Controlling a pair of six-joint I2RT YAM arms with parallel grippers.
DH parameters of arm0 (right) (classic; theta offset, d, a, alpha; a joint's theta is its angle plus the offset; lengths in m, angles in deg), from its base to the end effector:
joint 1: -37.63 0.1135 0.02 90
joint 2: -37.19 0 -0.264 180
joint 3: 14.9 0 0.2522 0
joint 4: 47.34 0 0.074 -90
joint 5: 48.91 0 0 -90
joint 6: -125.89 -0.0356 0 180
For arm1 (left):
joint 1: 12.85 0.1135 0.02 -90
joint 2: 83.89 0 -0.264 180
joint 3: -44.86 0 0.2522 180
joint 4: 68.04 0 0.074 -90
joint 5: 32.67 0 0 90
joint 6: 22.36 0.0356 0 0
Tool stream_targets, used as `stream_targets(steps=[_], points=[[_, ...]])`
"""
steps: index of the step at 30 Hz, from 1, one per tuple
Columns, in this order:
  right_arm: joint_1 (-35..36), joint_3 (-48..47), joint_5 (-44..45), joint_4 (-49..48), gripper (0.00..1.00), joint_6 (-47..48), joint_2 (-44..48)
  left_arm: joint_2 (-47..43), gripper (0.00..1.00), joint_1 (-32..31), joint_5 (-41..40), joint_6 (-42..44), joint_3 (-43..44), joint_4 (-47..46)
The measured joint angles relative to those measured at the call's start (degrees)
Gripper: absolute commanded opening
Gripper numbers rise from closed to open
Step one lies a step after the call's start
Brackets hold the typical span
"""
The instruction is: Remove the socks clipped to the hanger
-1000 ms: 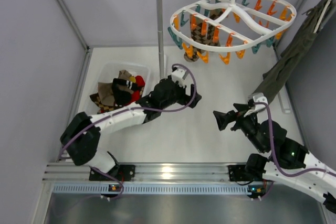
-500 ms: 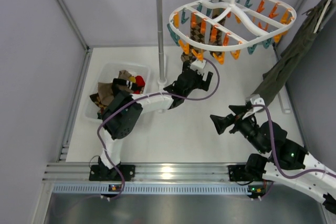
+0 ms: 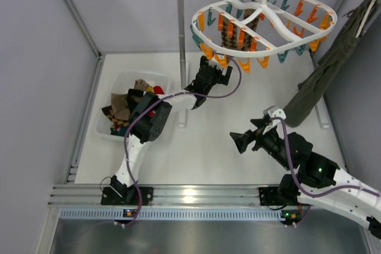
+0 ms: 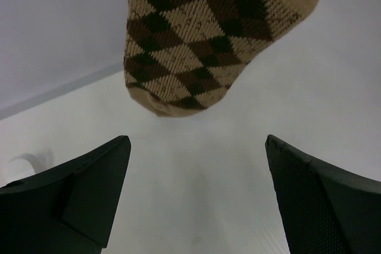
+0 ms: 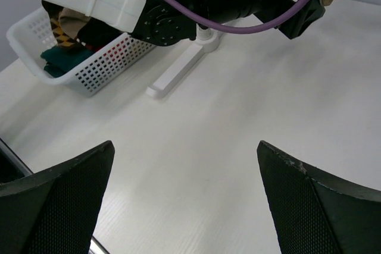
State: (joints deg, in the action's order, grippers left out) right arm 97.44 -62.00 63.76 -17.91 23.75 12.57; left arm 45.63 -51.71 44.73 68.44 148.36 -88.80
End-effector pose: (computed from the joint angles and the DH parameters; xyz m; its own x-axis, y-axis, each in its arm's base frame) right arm 0.0718 0.0960 0.3070 -0.1868 0.0649 -0.9803 -0.5789 0.7989 0.1632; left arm 0.4121 -0.3220 0.1965 -0.0652 0.0700 -0.9954 0.4441 0.8953 0.0339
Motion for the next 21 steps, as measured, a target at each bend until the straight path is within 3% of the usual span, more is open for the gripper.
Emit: stream_targets(steps=[16, 17, 18, 20, 21], points=[[0.0, 0.0, -7.9, -3.6, 0.99, 4.2, -6.3, 13.4, 0.95, 2.1, 7.3, 2.2, 21.0, -2.1], [0.0, 0.0, -8.5, -4.2, 1.00, 4.2, -6.6, 14.6, 0.91, 2.1, 7.1, 2.3, 23.0, -2.1], [0.0, 0.0, -9.1, -4.6, 0.99, 4.2, -6.9, 15.8, 0.73, 2.2, 6.9, 2.4, 25.0, -2.1], [0.0, 0.0, -10.2, -5.7, 1.00, 4.2, -7.5, 17.7, 0.52, 2.2, 6.5, 2.7, 27.8, -2.2], [0.0, 0.0, -10.4, -6.1, 0.99, 4.2, -7.8, 18.3, 0.28, 2.2, 6.3, 2.9, 28.7, -2.2]])
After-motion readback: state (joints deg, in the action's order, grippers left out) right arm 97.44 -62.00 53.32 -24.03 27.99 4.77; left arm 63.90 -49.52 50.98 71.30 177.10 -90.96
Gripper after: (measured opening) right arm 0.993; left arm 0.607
